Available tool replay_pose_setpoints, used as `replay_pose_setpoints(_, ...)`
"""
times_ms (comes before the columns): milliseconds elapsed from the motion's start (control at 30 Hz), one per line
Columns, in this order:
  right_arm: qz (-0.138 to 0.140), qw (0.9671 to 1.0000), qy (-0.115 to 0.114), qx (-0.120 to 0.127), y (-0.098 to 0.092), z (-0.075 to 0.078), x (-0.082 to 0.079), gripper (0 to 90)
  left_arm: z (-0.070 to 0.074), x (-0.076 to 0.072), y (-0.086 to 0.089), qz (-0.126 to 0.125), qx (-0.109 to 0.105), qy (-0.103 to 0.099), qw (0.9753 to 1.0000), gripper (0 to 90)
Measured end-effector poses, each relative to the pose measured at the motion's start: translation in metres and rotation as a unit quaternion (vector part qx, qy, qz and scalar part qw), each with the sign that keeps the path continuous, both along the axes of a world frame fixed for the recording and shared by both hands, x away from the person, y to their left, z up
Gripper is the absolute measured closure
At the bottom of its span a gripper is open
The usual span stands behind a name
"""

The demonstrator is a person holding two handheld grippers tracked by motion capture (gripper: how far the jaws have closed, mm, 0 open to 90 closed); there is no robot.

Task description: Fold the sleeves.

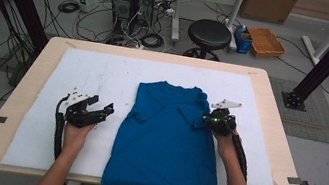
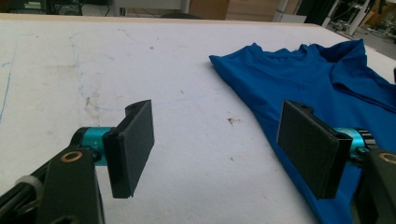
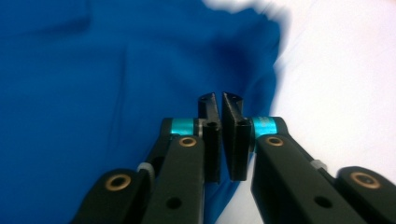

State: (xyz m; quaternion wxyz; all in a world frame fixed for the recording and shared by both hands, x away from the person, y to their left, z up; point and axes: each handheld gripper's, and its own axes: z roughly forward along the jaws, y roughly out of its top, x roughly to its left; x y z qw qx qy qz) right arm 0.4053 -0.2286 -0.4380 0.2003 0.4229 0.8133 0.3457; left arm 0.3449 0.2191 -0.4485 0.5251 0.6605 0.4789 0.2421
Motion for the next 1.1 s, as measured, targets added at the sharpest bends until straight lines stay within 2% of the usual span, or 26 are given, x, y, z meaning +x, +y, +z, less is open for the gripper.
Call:
replay_pose_setpoints(33,0.002,0.9999,0.009,0.004,-0.005,-0.009,-0.002,87.7,0.000,0.000,0.000,-0.001,0.001,-0.002,1.0000,27.5)
replay_pose_setpoints(100,-0.003,1.0000,0.007,0.002,-0.007,-0.009,-0.002,87.6,0.000,0.000,-0.002,-0.002,0.000,-0.003,1.0000,27.5)
replay_pose_setpoints(133,-0.010,0.9996,-0.007,-0.024,-0.008,-0.008,-0.003,85.7,0.000,0.000,-0.002,-0.004,0.002,-0.003,1.0000,27.5)
replay_pose_setpoints(167,-0.020,0.9982,-0.024,-0.051,-0.011,-0.007,-0.006,73.4,0.000,0.000,-0.002,-0.005,0.004,-0.002,1.0000,27.5)
replay_pose_setpoints(200,-0.020,0.9982,-0.024,-0.051,-0.011,-0.007,-0.006,73.4,0.000,0.000,-0.002,-0.005,0.004,-0.002,1.0000,27.5)
replay_pose_setpoints(233,-0.025,0.9987,-0.036,-0.027,-0.019,-0.005,-0.007,71.2,0.000,0.000,-0.002,-0.005,0.006,-0.001,1.0000,27.5)
replay_pose_setpoints(267,-0.025,0.9987,-0.036,-0.027,-0.019,-0.005,-0.007,71.2,0.000,0.000,-0.003,-0.005,0.004,-0.001,1.0000,27.5)
replay_pose_setpoints(300,-0.017,0.9981,-0.056,0.018,-0.023,0.000,-0.012,71.7,0.000,0.000,-0.003,-0.006,0.005,0.000,1.0000,27.5)
replay_pose_setpoints(333,-0.017,0.9981,-0.056,0.018,-0.023,0.000,-0.012,71.7,0.000,0.000,-0.003,-0.006,0.005,0.000,1.0000,27.5)
replay_pose_setpoints(367,-0.007,0.9975,-0.059,0.037,-0.024,0.002,-0.014,73.6,0.000,0.000,-0.003,-0.005,0.004,0.000,1.0000,27.5)
replay_pose_setpoints(400,0.027,0.9968,-0.040,0.065,-0.020,0.002,-0.015,75.9,0.000,0.000,-0.003,-0.007,0.002,0.000,1.0000,27.5)
replay_pose_setpoints(433,0.027,0.9968,-0.040,0.065,-0.020,0.002,-0.015,75.9,0.000,0.000,-0.003,-0.007,0.002,0.000,1.0000,27.5)
replay_pose_setpoints(467,0.043,0.9969,-0.026,0.060,-0.017,0.000,-0.014,78.5,0.000,0.000,-0.004,-0.007,0.002,0.000,1.0000,27.5)
replay_pose_setpoints(500,0.059,0.9978,-0.001,0.031,-0.011,-0.006,-0.014,85.6,0.000,0.000,-0.004,-0.008,0.003,0.000,1.0000,27.5)
replay_pose_setpoints(533,0.059,0.9978,-0.001,0.031,-0.011,-0.006,-0.014,85.6,0.000,0.000,-0.004,-0.008,0.003,0.000,1.0000,27.5)
replay_pose_setpoints(567,0.063,0.9979,0.003,0.014,-0.011,-0.009,-0.016,89.0,0.000,0.000,-0.005,-0.011,0.001,-0.001,0.9999,27.5)
replay_pose_setpoints(667,0.076,0.9969,0.007,0.021,-0.014,-0.009,-0.018,88.9,0.000,0.000,-0.006,-0.016,0.001,-0.003,0.9999,27.5)
replay_pose_setpoints(733,0.095,0.9949,0.011,0.031,-0.019,-0.009,-0.023,87.1,0.000,0.000,-0.007,-0.019,0.000,-0.006,0.9998,27.5)
replay_pose_setpoints(800,0.100,0.9937,0.003,0.050,-0.031,-0.008,-0.032,75.1,0.001,-0.001,-0.008,-0.022,0.003,-0.010,0.9997,27.5)
replay_pose_setpoints(867,0.077,0.9937,-0.008,0.081,-0.044,-0.008,-0.039,60.9,0.002,-0.002,-0.008,-0.025,-0.001,-0.015,0.9996,27.5)
replay_pose_setpoints(933,0.050,0.9934,-0.030,0.099,-0.056,-0.006,-0.042,48.6,0.002,-0.003,-0.009,-0.026,-0.003,-0.018,0.9995,27.4)
replay_pose_setpoints(1000,0.018,0.9925,-0.049,0.111,-0.067,-0.002,-0.044,35.6,0.004,-0.004,-0.008,-0.029,-0.009,-0.025,0.9992,27.3)
replay_pose_setpoints(1100,-0.020,0.9907,-0.078,0.110,-0.080,0.002,-0.048,25.6,0.005,-0.004,-0.007,-0.031,-0.011,-0.034,0.9989,27.3)
